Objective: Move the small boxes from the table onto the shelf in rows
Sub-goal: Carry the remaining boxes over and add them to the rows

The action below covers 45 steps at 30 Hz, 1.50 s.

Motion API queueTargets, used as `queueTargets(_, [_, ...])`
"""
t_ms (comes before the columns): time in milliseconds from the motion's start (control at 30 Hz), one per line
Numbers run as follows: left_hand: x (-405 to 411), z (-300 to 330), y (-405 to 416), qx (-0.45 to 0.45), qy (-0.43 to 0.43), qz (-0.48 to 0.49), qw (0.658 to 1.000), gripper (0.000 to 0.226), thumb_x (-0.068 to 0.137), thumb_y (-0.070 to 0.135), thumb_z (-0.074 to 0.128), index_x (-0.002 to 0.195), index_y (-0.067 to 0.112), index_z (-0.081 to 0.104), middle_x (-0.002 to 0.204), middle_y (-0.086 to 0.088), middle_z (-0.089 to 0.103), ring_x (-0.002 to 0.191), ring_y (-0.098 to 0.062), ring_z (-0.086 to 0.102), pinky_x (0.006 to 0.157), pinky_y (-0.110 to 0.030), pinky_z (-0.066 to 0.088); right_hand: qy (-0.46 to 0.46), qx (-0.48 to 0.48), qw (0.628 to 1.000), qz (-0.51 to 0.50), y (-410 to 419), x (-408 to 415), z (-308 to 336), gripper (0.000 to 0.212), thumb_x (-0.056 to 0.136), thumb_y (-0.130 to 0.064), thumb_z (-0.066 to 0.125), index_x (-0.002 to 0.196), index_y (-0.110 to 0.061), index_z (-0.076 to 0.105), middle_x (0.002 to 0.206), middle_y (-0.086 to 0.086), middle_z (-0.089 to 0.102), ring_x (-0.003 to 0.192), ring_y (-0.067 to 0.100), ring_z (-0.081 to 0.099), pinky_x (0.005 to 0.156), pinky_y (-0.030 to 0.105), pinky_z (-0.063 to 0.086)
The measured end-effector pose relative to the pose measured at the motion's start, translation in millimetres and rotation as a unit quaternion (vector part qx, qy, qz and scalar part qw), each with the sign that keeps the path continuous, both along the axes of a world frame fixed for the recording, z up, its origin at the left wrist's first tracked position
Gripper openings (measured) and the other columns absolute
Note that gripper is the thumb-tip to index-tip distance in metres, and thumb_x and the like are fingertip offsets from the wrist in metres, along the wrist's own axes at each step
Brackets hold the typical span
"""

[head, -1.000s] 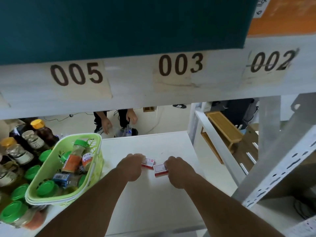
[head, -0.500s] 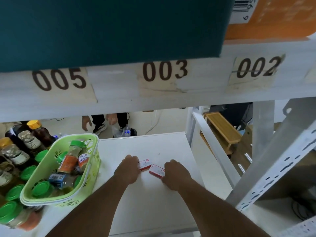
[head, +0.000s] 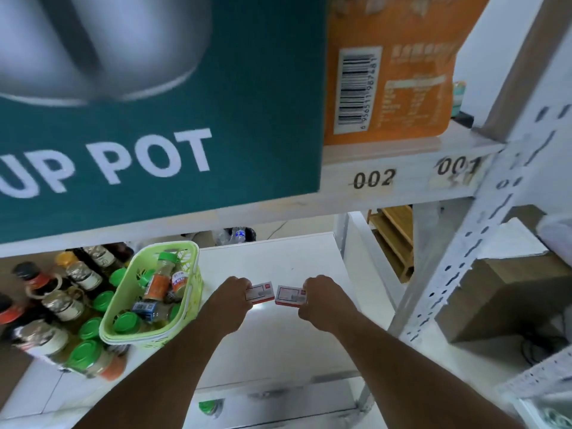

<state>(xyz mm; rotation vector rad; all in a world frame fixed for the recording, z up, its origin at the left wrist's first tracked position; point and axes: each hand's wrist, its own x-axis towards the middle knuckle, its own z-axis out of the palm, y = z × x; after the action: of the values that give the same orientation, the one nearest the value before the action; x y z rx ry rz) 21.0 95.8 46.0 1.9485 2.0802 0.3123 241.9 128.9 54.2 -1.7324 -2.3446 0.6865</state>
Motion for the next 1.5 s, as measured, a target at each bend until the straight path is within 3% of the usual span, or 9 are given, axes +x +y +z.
queueTargets(167, [-0.6, 22.0, -25.0, 0.025, -0.009, -0.063, 0.998, 0.033, 0.088, 0.018, 0.065, 0.120, 0.015, 0.057, 0.113, -0.005, 0.056, 0.104, -0.021, 0.055, 0.090, -0.028, 0.042, 0.013, 0.006, 0.999, -0.045, -47.3, 12.5, 20.4, 0.044, 0.082, -0.027, 0.075, 0.123, -0.015, 0.064, 0.118, 0.005, 0.063, 0.106, 0.023, 0.065, 0.088, 0.029, 0.057])
queueTargets(400, [1.9, 47.2, -75.8, 0.028, -0.051, -0.161, 0.985, 0.045, 0.083, 0.014, 0.073, 0.126, 0.010, 0.059, 0.118, -0.008, 0.057, 0.109, -0.025, 0.059, 0.097, -0.031, 0.043, 0.011, 0.020, 0.990, -0.139, -143.7, 33.6, 50.4, 0.028, 0.077, -0.021, 0.072, 0.102, -0.009, 0.069, 0.091, 0.004, 0.054, 0.078, 0.020, 0.054, 0.057, 0.024, 0.037])
queueTargets(633, [53.5, 87.5, -131.6, 0.016, -0.071, -0.238, 0.969, 0.045, 0.087, 0.022, 0.070, 0.131, 0.020, 0.057, 0.122, 0.002, 0.058, 0.103, -0.017, 0.062, 0.092, -0.031, 0.051, -0.023, 0.012, 0.974, -0.224, -233.1, 68.7, 81.5, 0.027, 0.079, -0.024, 0.073, 0.104, -0.015, 0.070, 0.096, 0.002, 0.064, 0.081, 0.019, 0.065, 0.070, 0.035, 0.060])
queueTargets(800, [109.1, 110.9, -166.0, 0.011, -0.081, -0.303, 0.950, 0.043, 0.089, 0.024, 0.068, 0.130, 0.024, 0.057, 0.119, 0.005, 0.059, 0.103, -0.014, 0.061, 0.091, -0.029, 0.052, -0.030, 0.005, 0.959, -0.281, -286.2, 113.5, 103.8, 0.022, 0.084, -0.024, 0.073, 0.105, -0.019, 0.069, 0.085, -0.005, 0.061, 0.069, 0.013, 0.060, 0.050, 0.022, 0.043])
queueTargets(933, [161.7, 120.9, -185.5, 0.004, -0.096, -0.345, 0.934, 0.038, 0.090, 0.020, 0.066, 0.128, 0.023, 0.058, 0.110, 0.008, 0.056, 0.100, -0.013, 0.061, 0.090, -0.027, 0.051, -0.023, 0.021, 0.941, -0.337, -328.8, 161.5, 117.3, 0.025, 0.077, -0.028, 0.072, 0.099, -0.018, 0.066, 0.086, -0.001, 0.060, 0.069, 0.017, 0.061, 0.049, 0.024, 0.038])
queueTargets(1100, [250.7, 140.3, -202.2, 0.001, -0.095, -0.400, 0.912, 0.040, 0.089, 0.024, 0.067, 0.128, 0.027, 0.058, 0.123, 0.007, 0.058, 0.106, -0.014, 0.062, 0.092, -0.033, 0.054, -0.030, 0.035, 0.921, -0.387, -383.8, 236.8, 148.5, 0.019, 0.080, -0.021, 0.070, 0.098, -0.019, 0.069, 0.094, 0.001, 0.063, 0.076, 0.017, 0.061, 0.054, 0.020, 0.041])
queueTargets(1233, [332.1, 166.2, -220.5, 0.014, -0.086, -0.428, 0.900, 0.044, 0.088, 0.031, 0.068, 0.131, 0.035, 0.055, 0.126, 0.012, 0.060, 0.111, -0.012, 0.062, 0.087, -0.028, 0.054, -0.039, 0.057, 0.901, -0.428, -427.6, 302.8, 184.6, 0.023, 0.081, -0.017, 0.068, 0.104, -0.019, 0.071, 0.078, -0.008, 0.051, 0.067, 0.013, 0.054, 0.049, 0.015, 0.031])
queueTargets(1400, [418.5, 207.0, -238.5, 0.015, -0.140, -0.484, 0.863, 0.040, 0.090, 0.022, 0.066, 0.123, 0.040, 0.055, 0.113, 0.011, 0.064, 0.094, -0.007, 0.062, 0.083, -0.025, 0.052, -0.085, 0.100, 0.879, -0.457, -468.4, 378.4, 226.2, 0.019, 0.079, -0.023, 0.069, 0.070, -0.029, 0.053, 0.082, -0.005, 0.050, 0.070, 0.015, 0.050, 0.051, 0.021, 0.032])
queueTargets(1500, [459.3, 232.4, -239.8, 0.041, -0.150, -0.507, 0.848, 0.037, 0.088, 0.026, 0.069, 0.120, 0.040, 0.056, 0.098, 0.018, 0.066, 0.086, -0.003, 0.063, 0.080, -0.030, 0.054, -0.096, 0.123, 0.867, -0.473, -484.4, 411.0, 251.9, 0.014, 0.078, -0.024, 0.068, 0.071, -0.024, 0.056, 0.077, -0.004, 0.052, 0.063, 0.014, 0.046, 0.051, 0.024, 0.034])
